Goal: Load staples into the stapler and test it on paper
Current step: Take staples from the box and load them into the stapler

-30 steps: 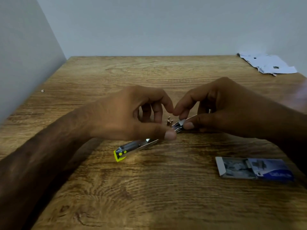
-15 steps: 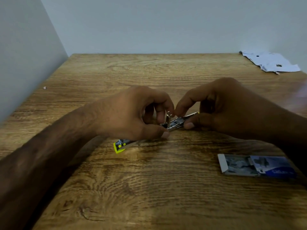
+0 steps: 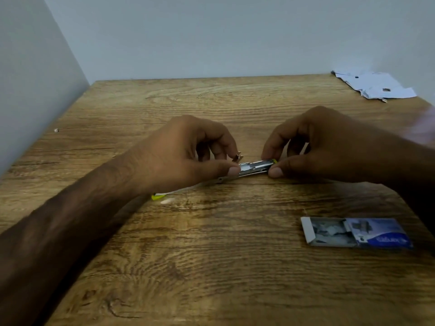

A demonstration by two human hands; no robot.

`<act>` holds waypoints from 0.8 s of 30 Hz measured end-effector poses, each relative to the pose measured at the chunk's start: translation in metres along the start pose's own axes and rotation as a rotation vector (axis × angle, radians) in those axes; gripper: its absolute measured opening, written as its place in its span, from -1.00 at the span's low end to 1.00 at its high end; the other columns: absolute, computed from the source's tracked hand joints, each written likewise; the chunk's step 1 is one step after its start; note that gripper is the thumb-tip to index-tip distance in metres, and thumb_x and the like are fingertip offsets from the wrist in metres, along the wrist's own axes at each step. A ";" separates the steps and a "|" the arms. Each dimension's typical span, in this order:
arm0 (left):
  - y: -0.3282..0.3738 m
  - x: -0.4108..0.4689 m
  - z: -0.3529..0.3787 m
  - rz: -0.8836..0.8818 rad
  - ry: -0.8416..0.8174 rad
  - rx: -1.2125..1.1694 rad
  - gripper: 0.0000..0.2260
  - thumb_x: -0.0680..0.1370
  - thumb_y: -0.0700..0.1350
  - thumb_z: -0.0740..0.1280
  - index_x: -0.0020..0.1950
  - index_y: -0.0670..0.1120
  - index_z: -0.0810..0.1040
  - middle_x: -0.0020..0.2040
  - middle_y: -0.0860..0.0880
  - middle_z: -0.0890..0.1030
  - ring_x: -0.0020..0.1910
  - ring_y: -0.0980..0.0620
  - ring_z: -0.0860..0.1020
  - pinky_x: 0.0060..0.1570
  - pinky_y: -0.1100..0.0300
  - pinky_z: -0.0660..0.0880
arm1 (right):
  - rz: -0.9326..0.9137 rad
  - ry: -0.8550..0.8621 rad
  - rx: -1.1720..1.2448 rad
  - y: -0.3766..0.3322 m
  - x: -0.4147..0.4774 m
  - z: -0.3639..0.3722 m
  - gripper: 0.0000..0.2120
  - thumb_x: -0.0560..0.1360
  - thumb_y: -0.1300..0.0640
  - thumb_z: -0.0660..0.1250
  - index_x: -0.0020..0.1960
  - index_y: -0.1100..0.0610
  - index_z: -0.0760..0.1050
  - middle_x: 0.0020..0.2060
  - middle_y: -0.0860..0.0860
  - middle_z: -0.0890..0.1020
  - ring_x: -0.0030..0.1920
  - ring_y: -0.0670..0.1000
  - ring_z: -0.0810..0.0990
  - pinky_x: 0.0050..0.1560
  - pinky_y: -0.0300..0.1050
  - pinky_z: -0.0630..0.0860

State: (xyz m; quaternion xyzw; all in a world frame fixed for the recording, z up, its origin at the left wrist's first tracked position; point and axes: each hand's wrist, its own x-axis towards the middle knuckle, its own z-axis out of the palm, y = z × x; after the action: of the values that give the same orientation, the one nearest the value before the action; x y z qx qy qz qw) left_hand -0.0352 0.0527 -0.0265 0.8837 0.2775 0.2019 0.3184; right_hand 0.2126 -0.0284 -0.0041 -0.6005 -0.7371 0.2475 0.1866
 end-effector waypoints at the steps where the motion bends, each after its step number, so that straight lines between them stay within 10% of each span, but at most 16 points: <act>1: 0.000 0.000 0.002 0.003 0.001 0.008 -0.90 0.46 0.03 0.57 -0.09 0.10 0.69 -0.25 0.17 0.69 -0.35 0.04 0.60 -0.37 0.22 0.49 | -0.001 0.007 0.002 0.001 0.000 0.000 -0.80 0.27 -0.09 0.55 -0.11 -0.16 0.70 -0.20 -0.30 0.72 -0.23 -0.18 0.68 -0.23 -0.21 0.51; 19: -0.001 0.000 -0.001 0.017 -0.013 0.025 -0.93 0.48 -0.02 0.57 -0.13 0.05 0.71 -0.31 0.16 0.67 -0.41 0.17 0.55 -0.41 0.29 0.47 | -0.159 -0.029 -0.021 -0.005 -0.006 0.015 -0.69 0.50 0.10 0.41 0.14 -0.26 0.65 0.05 -0.22 0.54 -0.03 -0.14 0.56 -0.16 -0.31 0.43; 24: -0.002 0.000 0.000 0.009 -0.008 0.020 -0.92 0.47 -0.02 0.57 -0.14 0.06 0.70 -0.33 0.18 0.65 -0.41 0.20 0.53 -0.40 0.27 0.46 | -0.115 0.095 -0.005 -0.005 -0.007 0.010 -0.80 0.39 0.06 0.50 -0.04 -0.17 0.64 -0.05 -0.18 0.64 -0.11 -0.18 0.67 -0.05 -0.01 0.65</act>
State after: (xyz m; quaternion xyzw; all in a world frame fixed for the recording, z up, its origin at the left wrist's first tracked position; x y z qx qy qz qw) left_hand -0.0355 0.0540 -0.0280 0.8888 0.2745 0.1970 0.3096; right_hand 0.2045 -0.0370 -0.0093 -0.5685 -0.7615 0.2057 0.2335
